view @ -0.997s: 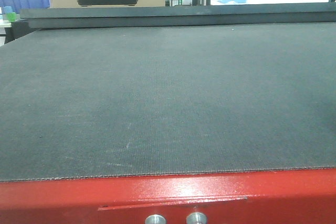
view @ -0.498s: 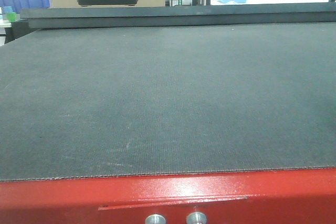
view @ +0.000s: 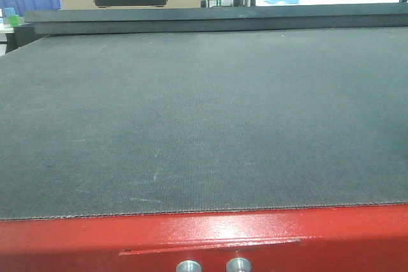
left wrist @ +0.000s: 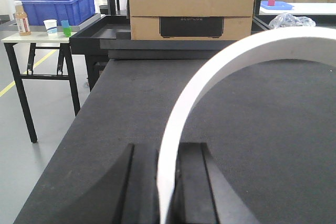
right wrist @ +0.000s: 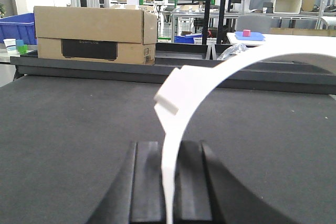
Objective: Grab PVC pipe and place in blue bin
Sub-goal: 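Lift the white curved pipe off the mat with both grippers, then drive the base away from the table while holding the pipe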
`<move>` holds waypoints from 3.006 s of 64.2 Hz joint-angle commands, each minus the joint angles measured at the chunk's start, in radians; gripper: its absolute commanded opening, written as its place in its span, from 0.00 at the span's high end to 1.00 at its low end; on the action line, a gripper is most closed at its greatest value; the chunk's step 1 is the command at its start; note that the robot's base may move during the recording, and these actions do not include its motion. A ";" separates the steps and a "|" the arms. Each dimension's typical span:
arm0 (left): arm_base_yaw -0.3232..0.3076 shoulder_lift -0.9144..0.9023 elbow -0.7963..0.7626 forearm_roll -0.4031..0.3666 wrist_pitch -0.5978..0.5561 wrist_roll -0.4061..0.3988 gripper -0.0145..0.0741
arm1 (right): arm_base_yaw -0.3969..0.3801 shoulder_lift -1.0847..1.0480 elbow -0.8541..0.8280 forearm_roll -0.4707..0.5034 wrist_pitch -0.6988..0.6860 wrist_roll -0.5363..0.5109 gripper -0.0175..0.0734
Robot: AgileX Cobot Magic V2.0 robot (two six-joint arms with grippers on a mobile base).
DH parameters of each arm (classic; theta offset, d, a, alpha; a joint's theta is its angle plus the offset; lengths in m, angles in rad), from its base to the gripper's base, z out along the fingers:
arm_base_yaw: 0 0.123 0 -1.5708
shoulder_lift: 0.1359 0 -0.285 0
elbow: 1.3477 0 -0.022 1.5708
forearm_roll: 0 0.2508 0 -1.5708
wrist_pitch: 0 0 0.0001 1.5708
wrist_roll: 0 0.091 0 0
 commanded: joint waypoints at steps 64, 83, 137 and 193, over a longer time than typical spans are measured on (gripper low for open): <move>0.002 -0.004 0.000 -0.004 -0.032 0.000 0.96 | 0.000 -0.004 0.001 -0.002 -0.031 -0.009 0.99; 0.002 -0.004 0.000 -0.004 -0.032 0.000 0.96 | 0.000 -0.004 0.001 -0.002 -0.031 -0.009 0.99; 0.002 -0.004 0.000 -0.004 -0.032 0.000 0.96 | 0.000 -0.004 0.001 -0.002 -0.031 -0.009 0.99; 0.002 -0.004 0.000 -0.004 -0.032 0.000 0.96 | 0.000 -0.004 0.001 -0.002 -0.031 -0.009 0.99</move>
